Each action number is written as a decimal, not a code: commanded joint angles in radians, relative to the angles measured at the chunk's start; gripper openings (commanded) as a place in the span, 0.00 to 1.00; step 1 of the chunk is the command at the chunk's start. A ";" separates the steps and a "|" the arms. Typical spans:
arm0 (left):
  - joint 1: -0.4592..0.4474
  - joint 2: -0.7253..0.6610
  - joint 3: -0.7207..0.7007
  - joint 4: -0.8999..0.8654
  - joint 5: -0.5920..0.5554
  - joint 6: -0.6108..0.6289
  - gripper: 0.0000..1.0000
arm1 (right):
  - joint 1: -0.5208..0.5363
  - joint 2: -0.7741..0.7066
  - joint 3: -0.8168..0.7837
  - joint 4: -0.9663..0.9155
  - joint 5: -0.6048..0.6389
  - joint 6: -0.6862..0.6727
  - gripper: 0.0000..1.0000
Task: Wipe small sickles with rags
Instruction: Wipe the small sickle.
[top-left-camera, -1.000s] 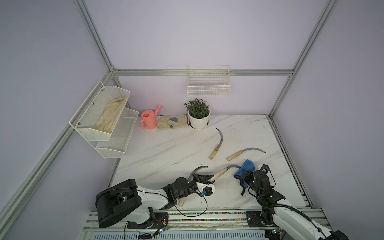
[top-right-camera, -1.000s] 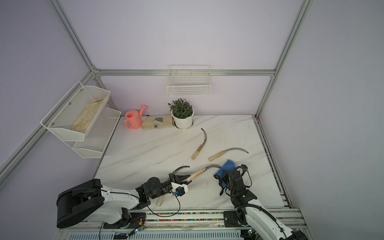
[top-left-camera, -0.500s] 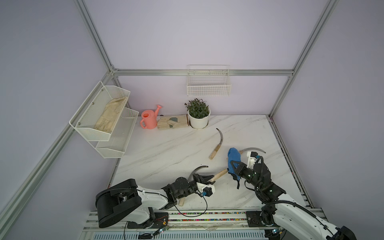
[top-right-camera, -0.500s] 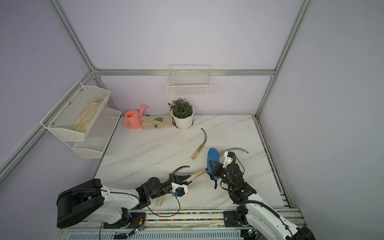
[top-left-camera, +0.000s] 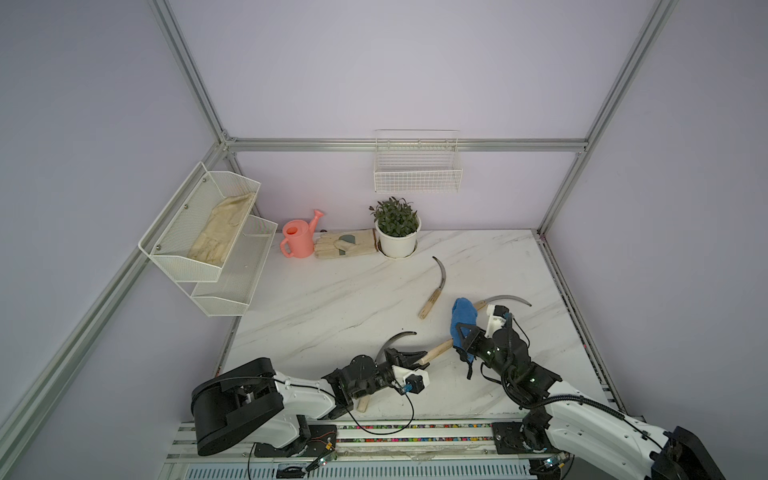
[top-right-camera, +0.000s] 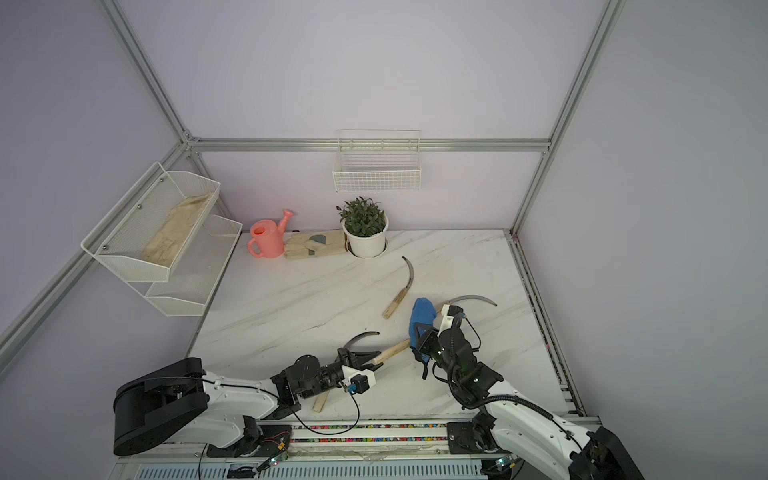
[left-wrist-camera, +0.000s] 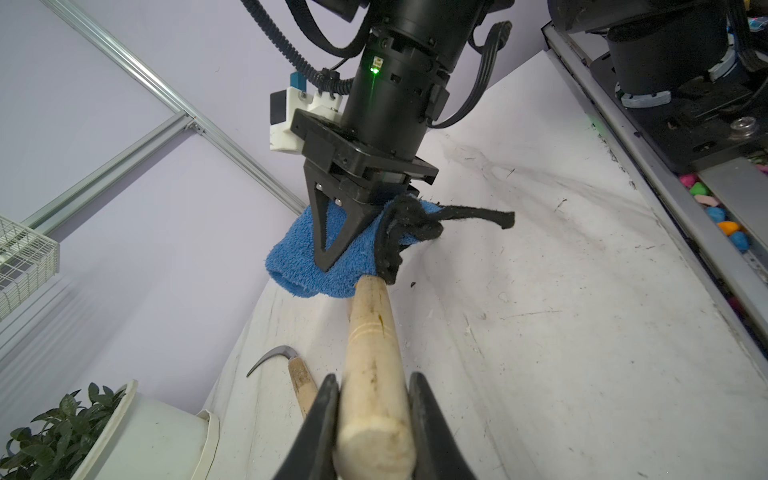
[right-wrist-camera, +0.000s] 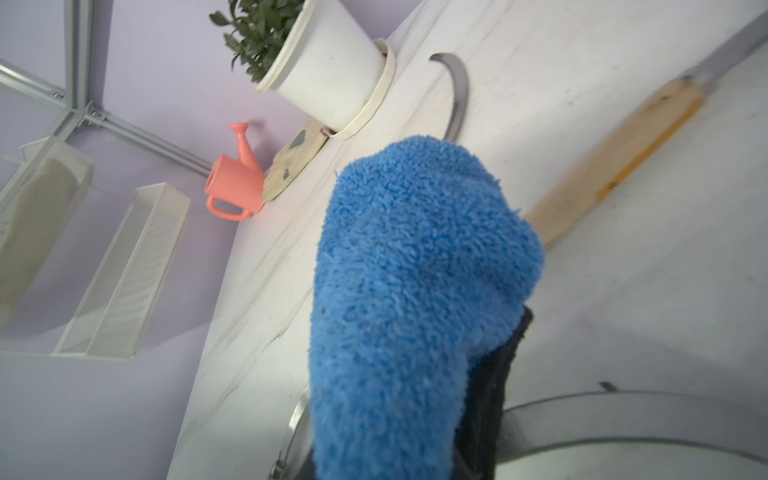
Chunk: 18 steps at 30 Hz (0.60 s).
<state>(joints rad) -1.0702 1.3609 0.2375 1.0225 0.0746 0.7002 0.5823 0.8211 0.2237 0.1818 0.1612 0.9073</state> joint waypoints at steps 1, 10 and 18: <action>-0.010 -0.018 -0.018 0.051 0.025 0.000 0.00 | -0.075 -0.011 -0.052 -0.102 0.051 0.061 0.00; -0.011 -0.042 -0.026 0.047 0.022 -0.005 0.00 | -0.231 -0.007 -0.130 -0.132 0.026 0.124 0.00; -0.011 -0.038 -0.026 0.052 0.024 -0.004 0.00 | -0.233 -0.037 -0.103 -0.088 -0.055 0.083 0.00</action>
<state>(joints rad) -1.0767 1.3430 0.2302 1.0245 0.0845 0.6991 0.3481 0.7971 0.1032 0.0963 0.1871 1.0130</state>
